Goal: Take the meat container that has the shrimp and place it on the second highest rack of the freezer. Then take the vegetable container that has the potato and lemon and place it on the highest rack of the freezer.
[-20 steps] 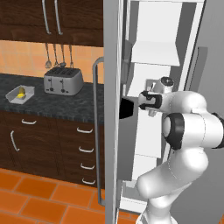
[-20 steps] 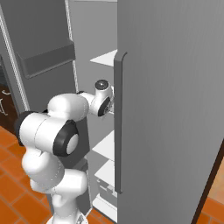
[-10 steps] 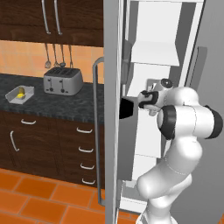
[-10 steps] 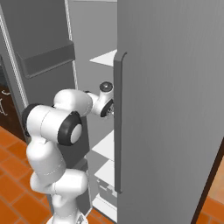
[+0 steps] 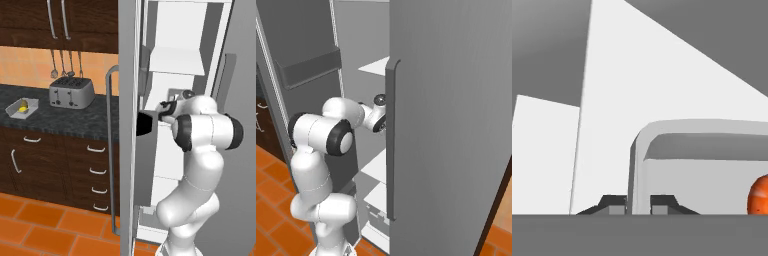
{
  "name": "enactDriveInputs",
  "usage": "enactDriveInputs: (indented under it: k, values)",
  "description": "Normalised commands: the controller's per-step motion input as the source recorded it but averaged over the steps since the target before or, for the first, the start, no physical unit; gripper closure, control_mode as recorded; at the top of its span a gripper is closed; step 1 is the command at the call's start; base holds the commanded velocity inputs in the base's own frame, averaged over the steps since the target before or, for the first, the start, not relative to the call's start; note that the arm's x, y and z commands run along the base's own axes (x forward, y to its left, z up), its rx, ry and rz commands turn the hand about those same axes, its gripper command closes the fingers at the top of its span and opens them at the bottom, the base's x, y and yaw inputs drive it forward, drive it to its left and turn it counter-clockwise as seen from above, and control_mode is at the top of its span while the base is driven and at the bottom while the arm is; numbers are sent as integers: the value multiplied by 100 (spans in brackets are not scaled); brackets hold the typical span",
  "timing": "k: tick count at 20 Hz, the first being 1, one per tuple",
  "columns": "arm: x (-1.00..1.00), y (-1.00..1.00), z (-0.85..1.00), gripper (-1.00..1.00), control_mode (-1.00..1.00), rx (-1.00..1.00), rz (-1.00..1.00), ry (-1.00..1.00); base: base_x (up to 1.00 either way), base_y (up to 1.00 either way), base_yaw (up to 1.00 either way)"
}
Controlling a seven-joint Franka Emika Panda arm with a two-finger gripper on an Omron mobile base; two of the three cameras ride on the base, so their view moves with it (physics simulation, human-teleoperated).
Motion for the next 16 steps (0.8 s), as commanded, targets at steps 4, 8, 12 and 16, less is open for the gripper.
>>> enactDriveInputs:
  k: [4, 8, 12, 16]
  values:
    - [41, 0, -1, 100, -100, 0, 0, 0, 0, 0, 0]
    - [40, 0, -11, 100, -100, 0, 0, 0, 0, 0, 0]
    - [32, -6, -14, 100, -100, 0, 0, 0, 0, 0, 0]
    - [19, -8, -14, 100, -100, 0, 0, 0, 0, 0, 0]
